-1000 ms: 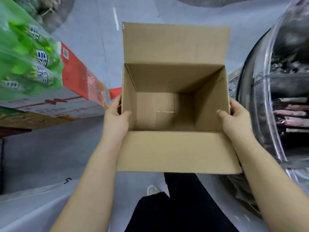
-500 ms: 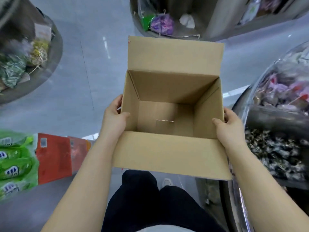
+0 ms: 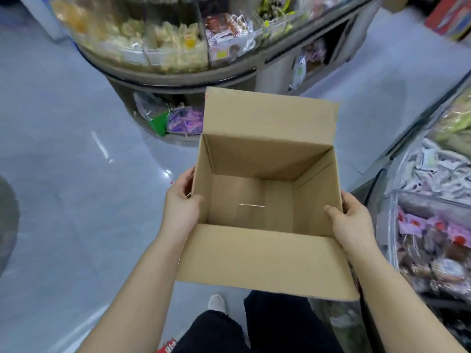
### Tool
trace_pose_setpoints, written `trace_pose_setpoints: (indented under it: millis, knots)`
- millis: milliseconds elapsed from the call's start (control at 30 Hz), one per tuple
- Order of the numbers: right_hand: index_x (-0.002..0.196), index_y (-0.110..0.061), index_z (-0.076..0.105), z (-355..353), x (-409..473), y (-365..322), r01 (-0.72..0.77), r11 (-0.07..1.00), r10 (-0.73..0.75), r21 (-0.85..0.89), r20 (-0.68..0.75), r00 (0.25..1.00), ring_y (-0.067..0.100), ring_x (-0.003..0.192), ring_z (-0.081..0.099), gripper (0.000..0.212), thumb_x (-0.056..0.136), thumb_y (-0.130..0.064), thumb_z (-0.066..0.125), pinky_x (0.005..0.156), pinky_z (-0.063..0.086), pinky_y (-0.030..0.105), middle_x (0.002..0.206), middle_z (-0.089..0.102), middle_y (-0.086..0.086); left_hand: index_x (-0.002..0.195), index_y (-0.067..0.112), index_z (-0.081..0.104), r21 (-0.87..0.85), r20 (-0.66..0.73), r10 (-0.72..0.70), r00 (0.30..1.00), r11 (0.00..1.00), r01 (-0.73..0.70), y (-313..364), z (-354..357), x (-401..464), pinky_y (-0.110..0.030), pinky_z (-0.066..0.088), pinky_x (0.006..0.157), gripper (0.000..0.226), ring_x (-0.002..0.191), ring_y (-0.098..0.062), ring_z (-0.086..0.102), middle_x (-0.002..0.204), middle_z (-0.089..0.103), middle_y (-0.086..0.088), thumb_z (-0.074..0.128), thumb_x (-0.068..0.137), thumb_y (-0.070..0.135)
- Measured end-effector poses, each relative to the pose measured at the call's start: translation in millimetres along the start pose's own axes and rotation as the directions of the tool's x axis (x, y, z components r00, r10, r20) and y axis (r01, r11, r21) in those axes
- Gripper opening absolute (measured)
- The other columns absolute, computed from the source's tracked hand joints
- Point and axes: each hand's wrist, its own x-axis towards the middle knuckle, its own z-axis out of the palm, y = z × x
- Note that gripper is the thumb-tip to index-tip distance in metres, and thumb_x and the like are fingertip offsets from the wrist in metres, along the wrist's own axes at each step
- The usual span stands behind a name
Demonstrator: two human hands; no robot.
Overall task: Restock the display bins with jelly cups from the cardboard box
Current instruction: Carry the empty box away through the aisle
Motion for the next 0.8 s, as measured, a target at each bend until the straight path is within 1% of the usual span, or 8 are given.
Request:
trace_pose_setpoints:
  millis: [133, 333, 433, 500, 567, 600, 667, 800]
  knots:
    - [0.122, -0.036, 0.056, -5.8, 76.0, -22.8, -0.034, 0.999, 0.038, 0.039, -0.122, 0.992, 0.025, 0.091, 0.066, 0.043, 0.086, -0.012, 0.052, 0.08, 0.053, 0.043, 0.082, 0.063, -0.022, 0.101, 0.043, 0.054, 0.08, 0.125, 0.021, 0.992, 0.996, -0.031, 26.8, 56.3, 91.9, -0.002, 0.044, 0.069, 0.07, 0.085, 0.02, 0.059, 0.095, 0.062, 0.032, 0.043, 0.073, -0.021]
    - [0.12, -0.033, 0.056, -32.1, 220.2, -64.7, -0.104, 0.987, 0.125, 0.126, -0.17, 0.977, 0.033, 0.088, 0.067, 0.038, 0.087, -0.015, 0.05, 0.08, 0.055, 0.052, 0.091, 0.069, -0.007, 0.108, 0.043, 0.055, 0.184, 0.21, 0.039, 0.977, 0.98, -0.079, 79.3, 167.0, 226.6, -0.008, 0.047, 0.071, 0.068, 0.088, 0.011, 0.061, 0.096, 0.064, 0.027, 0.047, 0.073, -0.015]
    - [0.123, -0.03, 0.055, -52.9, 289.0, -95.1, -0.123, 0.981, 0.151, 0.149, -0.196, 0.969, 0.036, 0.088, 0.066, 0.039, 0.088, -0.014, 0.05, 0.08, 0.054, 0.053, 0.089, 0.069, -0.007, 0.103, 0.046, 0.057, 0.222, 0.262, 0.065, 0.963, 0.967, -0.126, 115.0, 220.6, 288.9, -0.007, 0.047, 0.069, 0.068, 0.084, 0.009, 0.062, 0.091, 0.066, 0.03, 0.047, 0.071, -0.013]
    - [0.125, -0.03, 0.054, -66.9, 332.0, -115.9, -0.131, 0.979, 0.164, 0.158, -0.218, 0.962, 0.034, 0.089, 0.066, 0.039, 0.089, -0.015, 0.05, 0.081, 0.054, 0.052, 0.088, 0.068, -0.012, 0.1, 0.049, 0.06, 0.227, 0.282, 0.051, 0.958, 0.967, -0.118, 134.5, 256.2, 329.1, -0.016, 0.05, 0.074, 0.068, 0.086, 0.004, 0.063, 0.091, 0.067, 0.03, 0.048, 0.072, -0.012]
    - [0.126, -0.032, 0.052, -79.6, 376.5, -132.8, -0.143, 0.976, 0.18, 0.163, -0.243, 0.953, 0.028, 0.089, 0.065, 0.039, 0.09, -0.016, 0.05, 0.081, 0.054, 0.05, 0.086, 0.066, -0.014, 0.111, 0.044, 0.058, 0.221, 0.29, 0.032, 0.956, 0.97, -0.099, 149.5, 292.2, 367.4, -0.023, 0.05, 0.078, 0.067, 0.091, 0.004, 0.063, 0.099, 0.067, 0.026, 0.048, 0.073, -0.01]
    - [0.125, -0.033, 0.053, -85.1, 399.5, -139.3, -0.149, 0.975, 0.187, 0.162, -0.255, 0.949, 0.027, 0.089, 0.065, 0.039, 0.09, -0.017, 0.05, 0.082, 0.054, 0.05, 0.088, 0.067, -0.012, 0.117, 0.04, 0.057, 0.217, 0.298, 0.031, 0.954, 0.971, -0.099, 155.5, 310.8, 386.9, -0.022, 0.049, 0.078, 0.067, 0.091, 0.007, 0.062, 0.101, 0.066, 0.024, 0.048, 0.074, -0.01]
    - [0.117, -0.034, 0.057, -94.0, 446.8, -150.8, -0.16, 0.975, 0.198, 0.154, -0.278, 0.94, 0.027, 0.086, 0.066, 0.034, 0.089, -0.016, 0.051, 0.082, 0.054, 0.049, 0.093, 0.069, -0.006, 0.118, 0.038, 0.057, 0.211, 0.32, 0.038, 0.947, 0.971, -0.11, 164.5, 349.6, 429.7, -0.015, 0.047, 0.074, 0.066, 0.086, 0.015, 0.061, 0.099, 0.067, 0.026, 0.049, 0.073, -0.01]
    - [0.079, -0.042, 0.058, -113.0, 546.9, -174.1, -0.174, 0.974, 0.214, 0.143, -0.348, 0.913, 0.029, 0.086, 0.063, 0.033, 0.087, -0.012, 0.051, 0.079, 0.052, 0.047, 0.075, 0.064, -0.014, 0.114, 0.043, 0.058, 0.212, 0.413, 0.016, 0.911, 0.971, -0.113, 181.9, 435.8, 523.6, -0.019, 0.05, 0.072, 0.065, 0.085, 0.01, 0.064, 0.092, 0.068, 0.029, 0.049, 0.073, -0.007]
